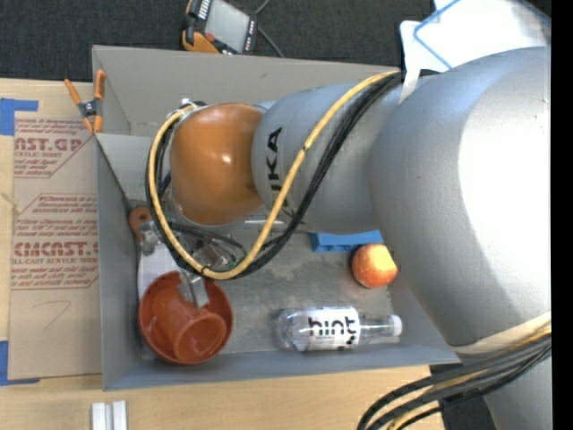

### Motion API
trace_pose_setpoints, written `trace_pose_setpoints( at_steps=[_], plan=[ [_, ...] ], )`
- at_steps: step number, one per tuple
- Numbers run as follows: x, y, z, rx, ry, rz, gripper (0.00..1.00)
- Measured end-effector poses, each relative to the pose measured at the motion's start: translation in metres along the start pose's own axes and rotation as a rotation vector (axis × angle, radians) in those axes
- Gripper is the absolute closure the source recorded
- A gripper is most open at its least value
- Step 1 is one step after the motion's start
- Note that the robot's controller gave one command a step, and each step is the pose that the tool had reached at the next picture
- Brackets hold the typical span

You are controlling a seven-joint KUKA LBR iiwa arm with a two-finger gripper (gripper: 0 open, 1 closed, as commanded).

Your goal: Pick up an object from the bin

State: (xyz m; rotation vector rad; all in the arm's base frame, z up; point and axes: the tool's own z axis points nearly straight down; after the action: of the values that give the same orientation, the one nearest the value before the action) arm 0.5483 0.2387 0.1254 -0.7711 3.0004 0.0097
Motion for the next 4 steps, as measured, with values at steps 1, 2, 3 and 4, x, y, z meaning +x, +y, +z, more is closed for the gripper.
trace_pose_setpoints(
  at_steps=[1, 2, 3, 4],
  plan=[
    [0.011, 0.012, 0.023, 0.009, -0.018, -0.306, 0.0],
    [0.016, 0.006, 0.007, -0.002, 0.001, -0.061, 0.0],
    [0.019, 0.004, 0.029, -0.001, -0.002, -0.332, 0.0],
    [0.012, 0.007, -0.008, -0.003, -0.01, -0.032, 1.0]
  ],
)
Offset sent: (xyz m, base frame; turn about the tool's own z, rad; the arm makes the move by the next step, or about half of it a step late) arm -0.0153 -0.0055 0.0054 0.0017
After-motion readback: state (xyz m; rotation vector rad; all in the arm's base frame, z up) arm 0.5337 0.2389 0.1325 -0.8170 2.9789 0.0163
